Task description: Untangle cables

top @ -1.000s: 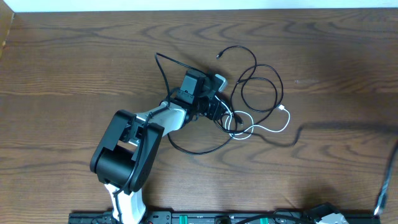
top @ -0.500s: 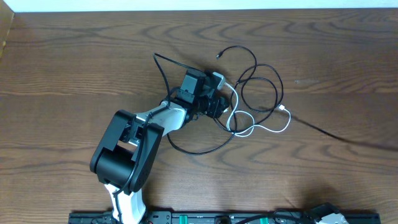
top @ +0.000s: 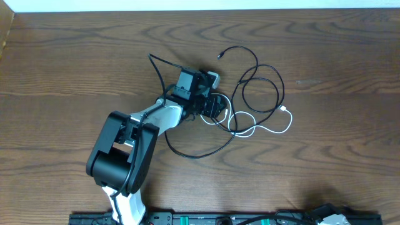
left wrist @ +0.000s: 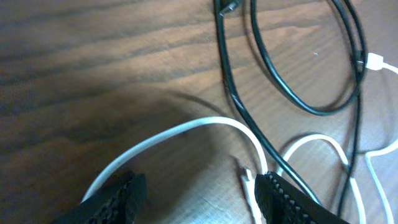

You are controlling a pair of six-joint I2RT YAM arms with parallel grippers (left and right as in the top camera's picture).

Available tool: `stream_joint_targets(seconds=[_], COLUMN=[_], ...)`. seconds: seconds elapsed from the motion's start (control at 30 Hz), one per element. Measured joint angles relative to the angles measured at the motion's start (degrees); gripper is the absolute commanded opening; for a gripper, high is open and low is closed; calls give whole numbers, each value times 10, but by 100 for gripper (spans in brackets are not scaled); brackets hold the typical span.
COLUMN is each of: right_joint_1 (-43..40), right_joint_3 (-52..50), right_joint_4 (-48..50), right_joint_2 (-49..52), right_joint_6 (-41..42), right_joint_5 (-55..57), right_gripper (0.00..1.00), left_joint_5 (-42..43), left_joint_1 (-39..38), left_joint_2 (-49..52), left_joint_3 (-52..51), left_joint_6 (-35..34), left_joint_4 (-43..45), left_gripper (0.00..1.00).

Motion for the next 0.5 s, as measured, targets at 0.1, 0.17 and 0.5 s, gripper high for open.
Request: stream_joint_targets(seconds=[0.1, 0.17, 0.5], right_joint_1=[0, 0, -52], right_joint_3=[-22, -30, -48], right_joint_4=[0, 0, -102], right_joint_2=[23, 47, 198], right_joint_6=[0, 0, 11], right_joint_5=[-18, -33, -202], right_gripper=[1, 1, 1], left_joint_5=[37, 66, 173], left_joint_1=[3, 3, 3], left_joint_2=[0, -1, -2], left_joint_3=[1, 1, 3], left_joint_6=[-3, -5, -7], left_joint_4=[-16, -33, -127], left_gripper=[63, 63, 63])
